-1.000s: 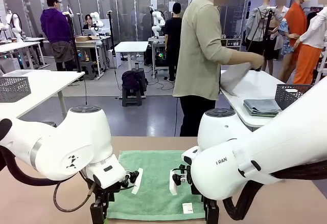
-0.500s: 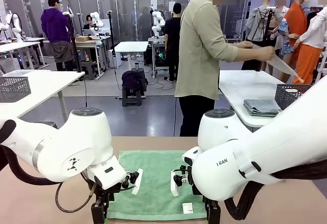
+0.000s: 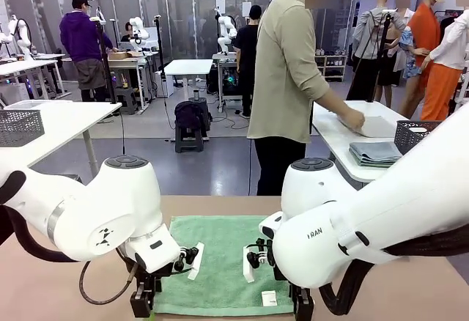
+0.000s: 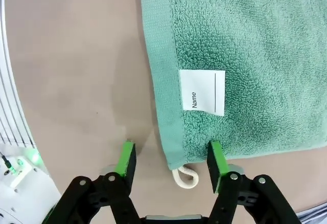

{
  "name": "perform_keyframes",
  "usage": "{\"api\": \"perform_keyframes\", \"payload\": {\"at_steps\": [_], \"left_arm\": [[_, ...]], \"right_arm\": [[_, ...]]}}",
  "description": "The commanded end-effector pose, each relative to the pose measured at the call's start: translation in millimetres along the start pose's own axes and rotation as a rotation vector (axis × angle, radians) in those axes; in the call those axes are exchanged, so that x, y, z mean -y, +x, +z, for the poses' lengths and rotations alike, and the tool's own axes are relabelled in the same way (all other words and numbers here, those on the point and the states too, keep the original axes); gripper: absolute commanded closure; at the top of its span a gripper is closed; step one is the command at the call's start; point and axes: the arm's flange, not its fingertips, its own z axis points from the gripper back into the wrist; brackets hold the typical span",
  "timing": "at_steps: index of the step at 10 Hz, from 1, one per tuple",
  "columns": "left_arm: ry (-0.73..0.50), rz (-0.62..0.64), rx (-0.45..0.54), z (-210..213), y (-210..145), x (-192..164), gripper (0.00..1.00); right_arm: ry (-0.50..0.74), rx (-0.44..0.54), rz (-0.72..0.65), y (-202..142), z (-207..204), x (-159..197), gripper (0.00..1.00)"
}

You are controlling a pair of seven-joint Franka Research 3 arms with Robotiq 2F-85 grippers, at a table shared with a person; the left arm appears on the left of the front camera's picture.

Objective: Fold the towels and place them in the basket.
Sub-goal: When a person lays out a Towel with hook on the table, fold it in half twice.

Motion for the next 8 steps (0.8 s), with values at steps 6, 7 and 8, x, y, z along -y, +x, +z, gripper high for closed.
{"api": "perform_keyframes", "payload": {"at_steps": [6, 7, 8], "left_arm": [[0.048, 0.015, -0.021, -2.7, 11.0, -8.4, 0.93], [0.048, 0.013, -0.021, -2.5, 11.3, -8.2, 1.00], [0.048, 0.009, -0.022, -1.9, 11.5, -7.2, 1.00]], "right_arm": [[-0.013, -0.002, 0.016, -1.4, 0.4, 6.3, 1.00], [-0.014, -0.002, 0.019, -1.5, 1.2, 6.1, 1.00], [-0.010, -0.003, 0.023, -0.6, 1.1, 5.6, 1.00]]}}
